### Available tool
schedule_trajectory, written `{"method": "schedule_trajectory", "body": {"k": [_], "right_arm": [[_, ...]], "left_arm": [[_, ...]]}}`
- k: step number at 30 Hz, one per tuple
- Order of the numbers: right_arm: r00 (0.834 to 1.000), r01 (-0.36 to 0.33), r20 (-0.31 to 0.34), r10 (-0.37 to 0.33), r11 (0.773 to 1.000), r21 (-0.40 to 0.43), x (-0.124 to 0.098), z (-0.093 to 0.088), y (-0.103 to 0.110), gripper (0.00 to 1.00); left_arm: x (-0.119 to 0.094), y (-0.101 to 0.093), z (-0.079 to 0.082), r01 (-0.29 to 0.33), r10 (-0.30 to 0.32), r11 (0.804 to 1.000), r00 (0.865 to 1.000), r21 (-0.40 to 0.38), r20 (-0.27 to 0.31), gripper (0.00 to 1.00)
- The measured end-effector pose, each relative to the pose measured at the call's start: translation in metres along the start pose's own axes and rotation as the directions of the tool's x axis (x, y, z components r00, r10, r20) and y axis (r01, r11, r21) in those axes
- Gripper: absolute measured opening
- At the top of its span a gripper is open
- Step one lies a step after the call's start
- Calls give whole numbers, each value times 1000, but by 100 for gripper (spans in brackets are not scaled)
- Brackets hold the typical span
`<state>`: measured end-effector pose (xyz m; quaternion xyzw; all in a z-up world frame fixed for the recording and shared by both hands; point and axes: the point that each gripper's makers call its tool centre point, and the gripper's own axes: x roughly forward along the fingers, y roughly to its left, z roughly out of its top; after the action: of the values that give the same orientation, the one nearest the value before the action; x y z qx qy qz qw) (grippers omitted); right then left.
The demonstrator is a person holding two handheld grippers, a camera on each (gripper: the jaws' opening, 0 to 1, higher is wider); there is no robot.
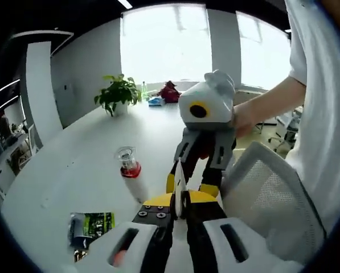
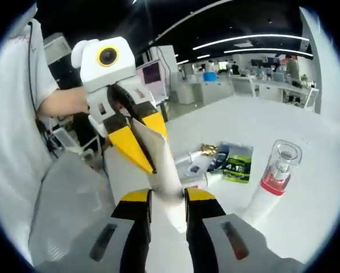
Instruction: Arrange the skincare products in the storage area until every visible bottle or jar stands upright without overlapping.
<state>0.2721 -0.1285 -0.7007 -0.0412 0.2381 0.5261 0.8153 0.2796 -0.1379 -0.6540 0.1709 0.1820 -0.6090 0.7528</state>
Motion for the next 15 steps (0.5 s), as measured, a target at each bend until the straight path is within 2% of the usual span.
{"method": "schedule_trajectory", "body": {"k": [4,9,10,11,15], "right_arm": [[999,39,7,-39,999,34,-1,-7,-13,19],[996,90,8,-91,993,75,-3,-17,-28,21],[995,96,2,-96,993,76,-4,-19,-29,21],[994,106,-8,-106,991,79,-6,-22,-31,21],[992,126,-16,-125,987,99,-10,-30,-30,22]], "left_arm": [[8,7,-7,-12,12,1000,1000,8,-17,11],[15,21,-21,-26,26,1000,1000,-1,-15,11],[16,23,-14,-26,26,1000,999,-16,28,11],[16,24,-16,-28,28,999,999,-19,16,11],[21,32,-11,-41,42,999,998,-10,36,11]]}}
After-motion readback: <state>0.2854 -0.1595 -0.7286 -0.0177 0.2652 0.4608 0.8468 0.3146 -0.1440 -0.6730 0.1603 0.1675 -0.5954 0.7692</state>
